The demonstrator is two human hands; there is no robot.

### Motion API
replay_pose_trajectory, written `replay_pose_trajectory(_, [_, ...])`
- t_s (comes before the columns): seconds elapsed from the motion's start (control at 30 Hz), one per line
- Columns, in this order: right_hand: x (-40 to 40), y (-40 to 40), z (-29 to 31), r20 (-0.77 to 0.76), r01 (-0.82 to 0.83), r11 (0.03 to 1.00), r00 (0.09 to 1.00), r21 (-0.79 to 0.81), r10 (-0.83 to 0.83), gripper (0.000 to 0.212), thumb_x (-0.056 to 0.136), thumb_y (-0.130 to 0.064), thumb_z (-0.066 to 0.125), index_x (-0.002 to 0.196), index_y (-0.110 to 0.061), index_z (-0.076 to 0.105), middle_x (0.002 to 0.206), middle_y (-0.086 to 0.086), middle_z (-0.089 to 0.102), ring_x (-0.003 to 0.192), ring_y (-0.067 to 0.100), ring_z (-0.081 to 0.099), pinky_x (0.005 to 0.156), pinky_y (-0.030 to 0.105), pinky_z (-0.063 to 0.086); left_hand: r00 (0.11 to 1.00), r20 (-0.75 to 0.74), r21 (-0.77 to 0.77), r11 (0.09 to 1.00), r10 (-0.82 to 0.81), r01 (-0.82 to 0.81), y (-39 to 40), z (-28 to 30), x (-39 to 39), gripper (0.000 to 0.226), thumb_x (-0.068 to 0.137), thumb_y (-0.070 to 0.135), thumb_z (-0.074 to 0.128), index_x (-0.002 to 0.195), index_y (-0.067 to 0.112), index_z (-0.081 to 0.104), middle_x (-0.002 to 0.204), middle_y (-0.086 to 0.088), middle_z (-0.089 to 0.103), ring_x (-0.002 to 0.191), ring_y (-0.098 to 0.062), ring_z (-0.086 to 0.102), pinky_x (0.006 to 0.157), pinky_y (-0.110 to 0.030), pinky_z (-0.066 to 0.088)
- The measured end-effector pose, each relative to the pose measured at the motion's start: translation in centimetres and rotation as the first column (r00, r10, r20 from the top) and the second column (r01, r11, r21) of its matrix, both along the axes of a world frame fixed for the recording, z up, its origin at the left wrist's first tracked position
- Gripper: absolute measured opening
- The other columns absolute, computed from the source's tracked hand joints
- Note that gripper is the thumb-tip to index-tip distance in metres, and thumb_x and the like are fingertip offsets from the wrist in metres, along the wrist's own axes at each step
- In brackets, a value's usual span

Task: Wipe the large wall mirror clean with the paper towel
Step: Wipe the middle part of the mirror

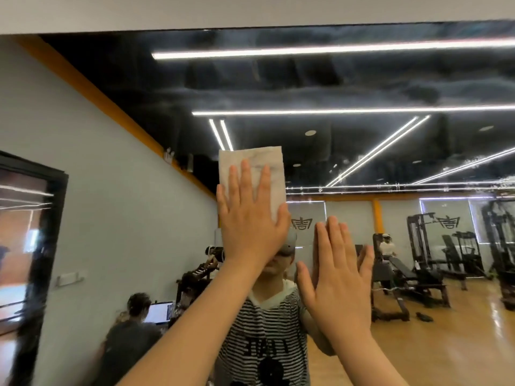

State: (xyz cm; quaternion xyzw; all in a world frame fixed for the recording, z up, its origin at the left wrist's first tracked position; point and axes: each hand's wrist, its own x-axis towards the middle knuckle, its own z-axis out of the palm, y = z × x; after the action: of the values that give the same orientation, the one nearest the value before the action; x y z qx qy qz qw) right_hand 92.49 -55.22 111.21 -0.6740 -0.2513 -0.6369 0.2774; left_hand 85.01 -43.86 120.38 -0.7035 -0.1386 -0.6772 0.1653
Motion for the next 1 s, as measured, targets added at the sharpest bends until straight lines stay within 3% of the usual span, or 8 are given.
replay_pose_trajectory(0.2, [0.12,0.08,-0.03,-0.012,-0.004,1.0,1.0,-0.008,0.004,0.067,0.097,-0.052,0.025,0.15,-0.011,0.025,0.159,0.009,0.021,0.148,0.018,0.009,0.116,0.05,0.003,1.0,0.018,-0.017,1.0,-0.015,0.015,-0.24,0.02,-0.2,0.068,0.089,0.048,0.033,0.15,0.018,0.03,0.156,-0.015,0.028,0.144,-0.033,0.019,0.114,-0.048,0.009])
replay_pose_trajectory(0.43, [0.48,0.28,0.15,0.001,-0.022,1.0,1.0,0.005,0.022,0.069,0.099,-0.054,0.013,0.147,-0.008,0.034,0.157,0.012,0.027,0.146,0.024,0.017,0.118,0.048,-0.004,0.999,0.05,-0.017,1.0,0.016,-0.015,-0.16,-0.01,0.12,0.067,0.089,0.049,0.034,0.149,0.019,0.029,0.156,-0.014,0.028,0.144,-0.032,0.02,0.114,-0.049,0.009])
replay_pose_trajectory(0.63, [0.16,-0.01,-0.11,0.008,-0.006,1.0,1.0,-0.011,0.006,0.069,0.094,-0.049,0.032,0.148,-0.007,0.032,0.156,0.012,0.027,0.145,0.023,0.019,0.115,0.051,0.003,1.0,0.016,-0.034,0.999,-0.002,0.003,-0.38,-0.14,-0.03,0.068,0.089,0.048,0.032,0.15,0.019,0.027,0.158,-0.014,0.024,0.146,-0.033,0.016,0.114,-0.048,0.007])
replay_pose_trajectory(0.9, [-0.14,-0.12,0.19,-0.005,-0.006,1.0,1.0,-0.019,0.005,0.068,0.094,-0.048,0.033,0.15,-0.009,0.022,0.158,0.01,0.021,0.145,0.023,0.016,0.114,0.053,0.007,0.999,0.004,-0.027,0.999,-0.039,0.039,-0.33,0.01,-0.19,0.069,0.09,0.05,0.031,0.151,0.018,0.028,0.158,-0.016,0.023,0.146,-0.035,0.016,0.114,-0.048,0.005])
replay_pose_trajectory(1.0, [-0.34,-0.32,0.16,-0.03,-0.025,0.999,0.999,-0.047,0.023,0.068,0.095,-0.047,0.033,0.149,-0.007,0.027,0.157,0.013,0.025,0.144,0.025,0.016,0.113,0.054,0.006,1.0,-0.027,-0.055,0.998,-0.007,0.005,-0.43,0.08,-0.43,0.071,0.089,0.051,0.029,0.152,0.018,0.027,0.158,-0.016,0.022,0.146,-0.036,0.016,0.116,-0.049,0.006])
